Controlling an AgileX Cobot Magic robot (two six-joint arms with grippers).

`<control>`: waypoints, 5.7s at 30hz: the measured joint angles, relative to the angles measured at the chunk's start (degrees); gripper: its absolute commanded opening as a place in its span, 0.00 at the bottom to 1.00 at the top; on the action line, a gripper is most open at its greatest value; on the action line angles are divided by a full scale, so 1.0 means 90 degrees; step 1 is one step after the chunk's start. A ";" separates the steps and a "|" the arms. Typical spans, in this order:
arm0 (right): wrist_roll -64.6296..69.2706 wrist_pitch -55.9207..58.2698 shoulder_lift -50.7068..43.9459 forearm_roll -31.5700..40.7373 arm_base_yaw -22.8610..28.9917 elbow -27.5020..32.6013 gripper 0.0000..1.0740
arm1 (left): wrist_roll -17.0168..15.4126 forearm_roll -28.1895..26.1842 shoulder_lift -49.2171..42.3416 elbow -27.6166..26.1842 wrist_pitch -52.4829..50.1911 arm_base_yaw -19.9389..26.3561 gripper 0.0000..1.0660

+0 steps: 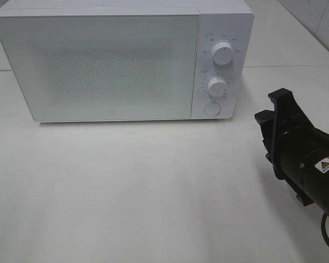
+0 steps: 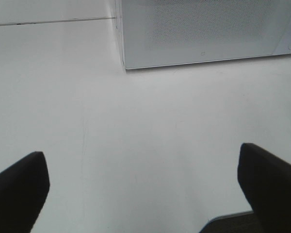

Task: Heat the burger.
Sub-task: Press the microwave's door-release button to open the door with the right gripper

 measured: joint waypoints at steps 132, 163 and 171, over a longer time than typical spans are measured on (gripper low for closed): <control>0.3209 0.1261 0.4227 -0.1935 -0.2254 -0.4074 0.00 | 0.0000 0.0000 0.0000 0.0019 0.0000 0.0000 0.92; 0.2986 0.0840 0.4660 -0.0178 -0.1903 -0.4857 0.00 | 0.0000 0.0000 0.0000 0.0019 0.0000 0.0000 0.92; 0.2820 0.1025 0.4565 -0.0357 -0.1942 -0.4768 0.00 | 0.0000 0.0000 0.0000 0.0019 0.0000 0.0000 0.92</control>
